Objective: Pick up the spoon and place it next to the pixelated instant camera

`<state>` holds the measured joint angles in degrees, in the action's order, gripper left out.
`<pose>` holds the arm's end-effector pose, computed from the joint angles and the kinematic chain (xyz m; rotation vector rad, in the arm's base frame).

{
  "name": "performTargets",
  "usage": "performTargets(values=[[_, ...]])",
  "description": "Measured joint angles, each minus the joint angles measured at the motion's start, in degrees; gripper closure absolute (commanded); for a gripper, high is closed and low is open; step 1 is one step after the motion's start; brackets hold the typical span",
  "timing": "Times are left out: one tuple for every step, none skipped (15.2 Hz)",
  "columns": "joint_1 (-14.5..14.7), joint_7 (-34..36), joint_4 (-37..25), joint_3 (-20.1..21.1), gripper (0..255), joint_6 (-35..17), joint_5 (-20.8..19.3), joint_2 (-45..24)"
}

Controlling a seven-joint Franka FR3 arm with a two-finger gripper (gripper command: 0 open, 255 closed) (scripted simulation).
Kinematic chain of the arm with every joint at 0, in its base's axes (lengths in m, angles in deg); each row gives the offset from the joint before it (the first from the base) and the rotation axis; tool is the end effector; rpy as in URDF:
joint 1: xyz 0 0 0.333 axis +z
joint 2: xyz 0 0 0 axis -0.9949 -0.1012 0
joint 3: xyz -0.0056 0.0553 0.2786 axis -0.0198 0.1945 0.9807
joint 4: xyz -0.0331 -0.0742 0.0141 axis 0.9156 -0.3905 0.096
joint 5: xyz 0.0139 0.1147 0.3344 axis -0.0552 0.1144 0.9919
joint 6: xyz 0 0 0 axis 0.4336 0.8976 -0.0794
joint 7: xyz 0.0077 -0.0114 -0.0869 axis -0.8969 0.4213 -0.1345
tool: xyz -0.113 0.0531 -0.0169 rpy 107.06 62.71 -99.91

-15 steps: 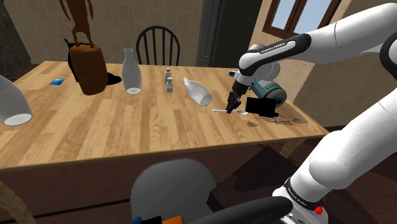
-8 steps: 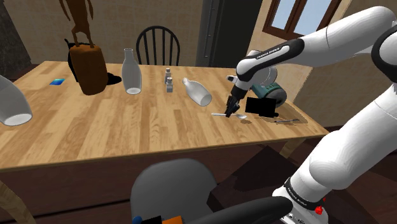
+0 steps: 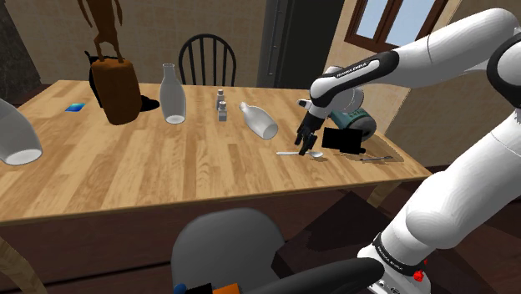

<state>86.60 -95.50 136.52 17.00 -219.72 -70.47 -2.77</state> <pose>0.4287 -0.0633 0.3236 -2.6261 -1.2883 -0.2168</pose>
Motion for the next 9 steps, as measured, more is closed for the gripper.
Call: performTargets(values=[[0.0, 0.0, 0.0, 0.0, 0, 0.0, 0.0, 0.0], [0.0, 0.0, 0.0, 0.0, 0, 0.0, 0.0, 0.0], [-0.13, 0.44, -0.5, 0.0, 0, 1.03, -0.47, 0.63], [-0.41, 0.71, -1.16, -0.16, 0, 2.4, -1.04, 1.37], [-0.72, 1.25, -1.74, -0.26, 0, 4.19, -1.82, 2.68], [-0.94, 1.69, -2.87, -0.34, 0, 5.94, -2.38, 3.34], [-1.1, 1.76, -2.99, -0.43, 0, 6.57, -2.66, 3.85], [-1.22, 1.77, -3.24, -0.52, 0, 7.06, -2.83, 4.04], [-1.26, 1.81, -3.33, -0.54, 0, 7.29, -2.91, 4.16]])
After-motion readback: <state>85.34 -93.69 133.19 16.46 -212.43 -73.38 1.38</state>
